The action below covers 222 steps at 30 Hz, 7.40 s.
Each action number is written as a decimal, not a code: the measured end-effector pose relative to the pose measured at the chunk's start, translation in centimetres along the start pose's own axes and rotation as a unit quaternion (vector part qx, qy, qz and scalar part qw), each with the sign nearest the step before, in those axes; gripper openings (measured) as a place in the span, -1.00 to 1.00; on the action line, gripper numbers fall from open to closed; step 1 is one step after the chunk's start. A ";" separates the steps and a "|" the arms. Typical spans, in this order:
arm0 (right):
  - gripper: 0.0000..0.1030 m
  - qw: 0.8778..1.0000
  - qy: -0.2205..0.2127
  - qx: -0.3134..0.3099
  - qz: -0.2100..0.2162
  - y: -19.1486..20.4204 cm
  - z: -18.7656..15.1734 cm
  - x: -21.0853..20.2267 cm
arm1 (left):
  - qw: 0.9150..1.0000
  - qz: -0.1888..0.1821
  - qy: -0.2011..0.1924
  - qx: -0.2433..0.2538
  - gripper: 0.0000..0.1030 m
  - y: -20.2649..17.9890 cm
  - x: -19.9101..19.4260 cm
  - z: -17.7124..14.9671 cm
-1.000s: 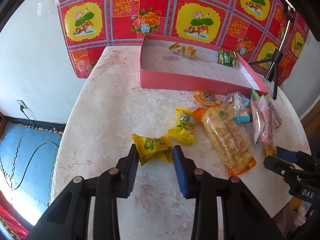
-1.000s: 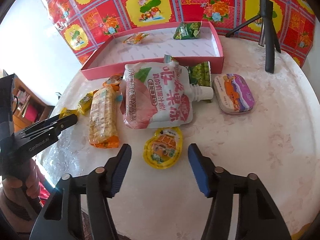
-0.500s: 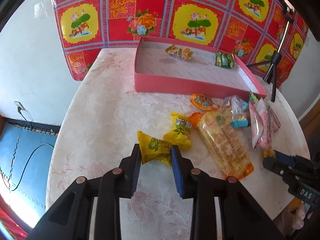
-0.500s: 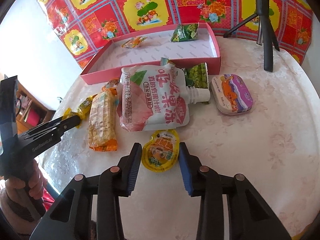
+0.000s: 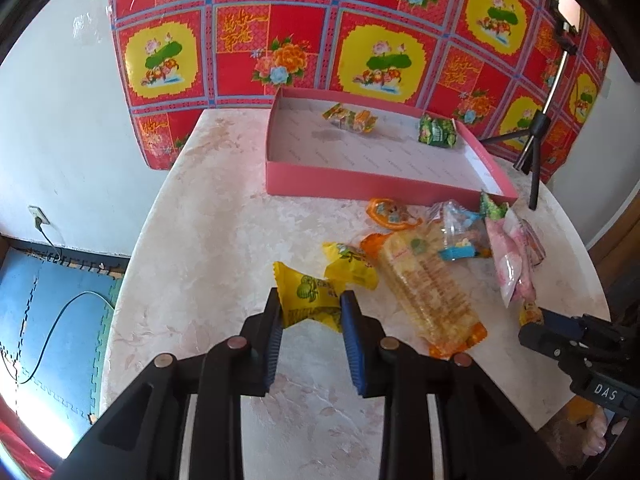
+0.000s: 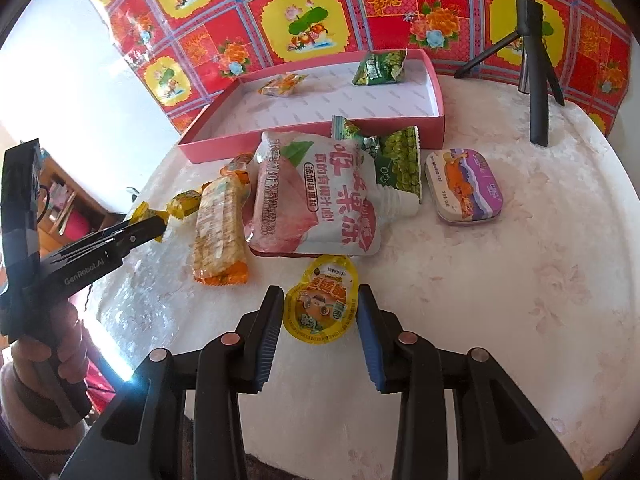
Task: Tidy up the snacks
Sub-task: 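Grasp the yellow wrapped candy with the left tool while the right tool grasps the yellow jelly cup, then lift both held snacks and carry them into the pink box, then open the right tool to drop the jelly cup while the left tool releases the yellow candy, then withdraw both open tools from the box toward the loose snacks, then move the right tool to the pink drink pouch while the left tool approaches the yellow candy pack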
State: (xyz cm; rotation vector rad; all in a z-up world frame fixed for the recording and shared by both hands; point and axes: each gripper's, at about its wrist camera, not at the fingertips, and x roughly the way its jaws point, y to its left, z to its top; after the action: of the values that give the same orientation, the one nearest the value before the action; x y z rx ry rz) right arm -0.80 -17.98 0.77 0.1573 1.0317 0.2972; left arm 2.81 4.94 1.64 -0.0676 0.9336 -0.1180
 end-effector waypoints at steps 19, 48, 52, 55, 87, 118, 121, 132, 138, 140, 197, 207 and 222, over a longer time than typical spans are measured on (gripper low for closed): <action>-0.26 0.999 -0.044 -0.009 0.016 -0.4 -0.5 -3.6 | 0.999 -0.014 -0.024 0.024 -0.44 -2.4 -2.5 0.4; -0.26 0.997 -0.072 -0.009 0.003 -2.0 5.6 -3.4 | 0.999 -0.012 -0.024 0.028 -0.43 -3.1 -0.1 5.7; -0.26 0.997 -0.073 -0.003 0.003 -2.2 7.1 -2.7 | 0.999 -0.013 -0.021 0.027 -0.43 -3.3 1.0 7.0; -0.26 0.997 -0.077 -0.003 0.000 -2.4 8.2 -2.1 | 0.999 -0.009 -0.024 0.027 -0.43 -3.4 2.0 8.0; -0.26 0.998 -0.045 -0.003 -0.037 -3.7 16.7 6.6 | 1.000 0.018 -0.006 0.012 -0.43 -3.7 11.0 13.7; 0.19 0.998 -0.032 0.005 -0.044 -4.0 17.3 9.1 | 0.999 0.022 0.025 -0.001 -0.27 -4.2 13.5 14.5; 0.28 0.998 -0.041 0.012 -0.044 -4.2 17.2 8.3 | 0.999 0.027 0.021 0.002 -0.22 -4.2 12.8 14.5; 0.33 0.996 -0.074 0.018 -0.035 -3.4 15.6 5.2 | 1.000 0.026 0.014 0.007 -0.21 -4.6 9.5 13.5; 0.33 0.995 -0.092 0.007 -0.030 -2.6 14.4 3.2 | 1.000 0.021 0.011 -0.001 -0.21 -4.0 7.8 12.8; 0.33 0.995 -0.094 0.006 -0.027 -2.3 13.9 2.7 | 1.000 0.020 0.009 -0.002 -0.21 -3.9 7.5 12.6; 0.33 1.000 -0.026 0.010 0.002 -0.6 2.1 -0.8 | 0.998 0.008 0.048 -0.036 -0.21 -0.6 1.8 1.5; 0.33 1.000 -0.011 -0.001 -0.003 0.0 1.8 0.4 | 0.998 0.003 0.053 -0.025 -0.21 -1.5 3.0 1.4; 0.60 1.000 -0.012 0.026 -0.003 -0.8 1.0 1.3 | 0.999 0.022 0.048 -0.005 -0.21 -2.4 4.1 1.2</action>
State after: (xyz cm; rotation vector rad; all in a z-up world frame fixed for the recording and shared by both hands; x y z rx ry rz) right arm 0.84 -18.31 -0.03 0.2039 1.0168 0.2626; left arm 6.01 1.99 -0.69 -0.0502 1.0310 -0.0757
